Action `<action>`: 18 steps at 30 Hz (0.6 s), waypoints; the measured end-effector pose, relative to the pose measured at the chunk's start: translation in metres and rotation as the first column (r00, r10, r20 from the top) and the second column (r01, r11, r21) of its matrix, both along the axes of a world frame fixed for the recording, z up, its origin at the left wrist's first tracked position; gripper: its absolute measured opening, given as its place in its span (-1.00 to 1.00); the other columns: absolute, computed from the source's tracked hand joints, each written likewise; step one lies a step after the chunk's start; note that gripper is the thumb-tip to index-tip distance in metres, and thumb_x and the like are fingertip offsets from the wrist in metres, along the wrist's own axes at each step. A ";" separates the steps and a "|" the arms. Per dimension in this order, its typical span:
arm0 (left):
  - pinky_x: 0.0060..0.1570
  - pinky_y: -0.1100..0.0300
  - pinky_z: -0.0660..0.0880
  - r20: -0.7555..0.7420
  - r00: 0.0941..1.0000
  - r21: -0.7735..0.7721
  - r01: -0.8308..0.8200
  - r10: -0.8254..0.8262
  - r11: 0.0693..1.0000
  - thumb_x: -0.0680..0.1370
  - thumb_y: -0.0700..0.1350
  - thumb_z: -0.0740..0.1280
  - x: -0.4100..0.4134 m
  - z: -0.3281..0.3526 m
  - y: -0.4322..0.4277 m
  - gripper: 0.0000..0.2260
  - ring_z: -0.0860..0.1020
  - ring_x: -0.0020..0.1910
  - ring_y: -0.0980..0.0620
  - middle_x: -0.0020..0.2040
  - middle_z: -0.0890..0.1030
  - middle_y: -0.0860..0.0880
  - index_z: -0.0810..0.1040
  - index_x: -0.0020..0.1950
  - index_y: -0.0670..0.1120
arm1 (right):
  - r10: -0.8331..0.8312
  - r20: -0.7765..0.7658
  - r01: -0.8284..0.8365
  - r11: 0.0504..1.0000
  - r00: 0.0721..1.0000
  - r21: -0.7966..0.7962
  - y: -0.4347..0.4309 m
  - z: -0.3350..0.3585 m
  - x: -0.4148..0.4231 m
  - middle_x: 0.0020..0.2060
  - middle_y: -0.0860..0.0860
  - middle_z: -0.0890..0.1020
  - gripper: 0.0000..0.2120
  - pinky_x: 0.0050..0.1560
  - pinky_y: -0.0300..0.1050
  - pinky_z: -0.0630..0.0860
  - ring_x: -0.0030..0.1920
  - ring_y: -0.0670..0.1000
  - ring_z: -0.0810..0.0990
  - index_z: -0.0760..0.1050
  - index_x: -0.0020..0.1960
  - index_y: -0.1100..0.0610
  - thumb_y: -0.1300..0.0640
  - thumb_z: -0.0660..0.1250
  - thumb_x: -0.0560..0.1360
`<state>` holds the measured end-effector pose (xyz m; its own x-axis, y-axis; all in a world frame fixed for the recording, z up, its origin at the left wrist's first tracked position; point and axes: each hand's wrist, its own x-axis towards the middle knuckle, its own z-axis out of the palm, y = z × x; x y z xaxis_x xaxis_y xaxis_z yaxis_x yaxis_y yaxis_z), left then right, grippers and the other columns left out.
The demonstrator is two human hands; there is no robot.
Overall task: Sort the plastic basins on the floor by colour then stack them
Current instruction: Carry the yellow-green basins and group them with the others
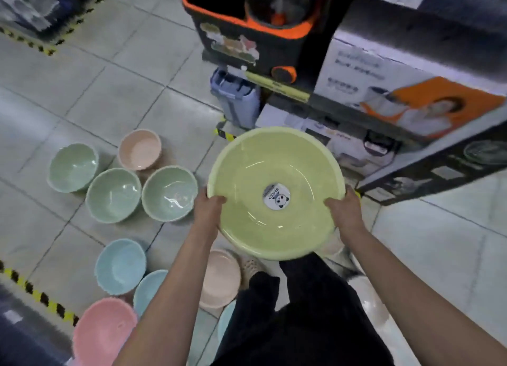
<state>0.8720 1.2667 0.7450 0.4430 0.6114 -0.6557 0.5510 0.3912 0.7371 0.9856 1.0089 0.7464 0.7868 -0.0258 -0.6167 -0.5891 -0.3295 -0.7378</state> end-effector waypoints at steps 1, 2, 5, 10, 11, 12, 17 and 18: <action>-0.09 -0.08 0.63 -0.007 0.999 -0.020 0.048 -0.048 0.999 0.32 -0.36 0.34 0.011 -0.011 -0.011 -0.58 0.64 -0.06 -0.21 0.02 0.66 -0.19 0.55 0.17 -0.14 | -0.019 0.000 0.019 0.999 1.000 -0.033 -0.018 -0.008 -0.002 0.04 0.08 0.58 -0.57 -0.06 -0.11 0.46 -0.01 0.09 0.55 0.44 0.32 0.18 0.39 0.28 0.47; -0.05 -0.16 0.63 -0.017 0.996 -0.039 0.088 -0.089 0.995 0.26 -0.33 0.36 0.021 -0.026 -0.020 -0.52 0.64 -0.02 -0.24 0.05 0.66 -0.20 0.56 0.18 -0.12 | -0.030 -0.009 0.029 0.997 1.000 -0.066 -0.035 -0.019 -0.002 0.05 0.08 0.58 -0.57 -0.05 -0.11 0.44 0.00 0.09 0.54 0.44 0.33 0.19 0.37 0.28 0.48; -0.05 -0.19 0.61 -0.069 0.981 -0.081 0.177 -0.182 0.981 0.28 -0.37 0.33 0.050 -0.072 -0.044 -0.48 0.61 0.01 -0.26 0.03 0.65 -0.18 0.55 0.23 -0.13 | -0.037 -0.069 0.028 0.993 0.997 -0.117 -0.073 -0.061 0.002 0.06 0.09 0.59 -0.56 -0.03 -0.08 0.45 0.02 0.11 0.55 0.42 0.37 0.18 0.31 0.30 0.50; -0.27 0.15 0.47 -0.197 0.955 -0.063 0.215 -0.224 0.974 0.41 -0.42 0.29 0.093 -0.179 -0.070 -0.61 0.55 -0.13 -0.16 -0.11 0.61 -0.08 0.54 0.21 -0.20 | 0.002 -0.187 -0.027 0.991 0.982 -0.132 -0.101 -0.171 0.036 0.06 0.12 0.60 -0.56 -0.10 -0.10 0.48 -0.01 0.11 0.55 0.43 0.34 0.19 0.31 0.34 0.47; -0.26 0.16 0.47 -0.221 0.946 -0.058 0.230 -0.237 0.972 0.43 -0.41 0.29 0.101 -0.208 -0.072 -0.60 0.55 -0.15 -0.12 -0.08 0.61 -0.10 0.53 0.25 -0.19 | 0.002 -0.207 -0.029 0.991 0.978 -0.129 -0.101 -0.199 0.045 0.07 0.12 0.60 -0.54 -0.12 -0.10 0.48 -0.01 0.12 0.54 0.43 0.34 0.19 0.32 0.34 0.46; -0.22 0.14 0.50 -0.243 0.941 -0.054 0.228 -0.234 0.972 0.45 -0.38 0.31 0.107 -0.239 -0.072 -0.59 0.56 -0.14 -0.12 -0.02 0.62 -0.13 0.52 0.28 -0.19 | 0.001 -0.224 -0.030 0.992 0.975 -0.124 -0.099 -0.229 0.055 0.07 0.13 0.59 -0.53 -0.09 -0.09 0.49 0.00 0.12 0.54 0.43 0.35 0.19 0.34 0.34 0.44; 0.00 -0.03 0.56 -0.357 0.902 0.047 0.277 -0.243 0.960 0.49 -0.29 0.35 0.130 -0.410 -0.062 -0.64 0.58 0.00 -0.20 0.11 0.62 -0.20 0.51 0.29 -0.25 | -0.044 -0.250 0.019 0.995 0.967 -0.102 -0.087 -0.393 0.098 0.10 0.16 0.60 -0.52 -0.06 -0.08 0.48 -0.01 0.14 0.55 0.46 0.33 0.22 0.40 0.33 0.42; -0.03 0.01 0.54 -0.379 0.885 0.072 0.321 -0.272 0.944 0.50 -0.28 0.35 0.132 -0.442 -0.059 -0.65 0.56 -0.03 -0.17 0.08 0.61 -0.18 0.51 0.28 -0.26 | -0.046 -0.244 0.022 0.995 0.969 -0.102 -0.085 -0.427 0.105 0.09 0.14 0.60 -0.52 -0.05 -0.07 0.48 0.00 0.14 0.55 0.46 0.33 0.21 0.39 0.35 0.42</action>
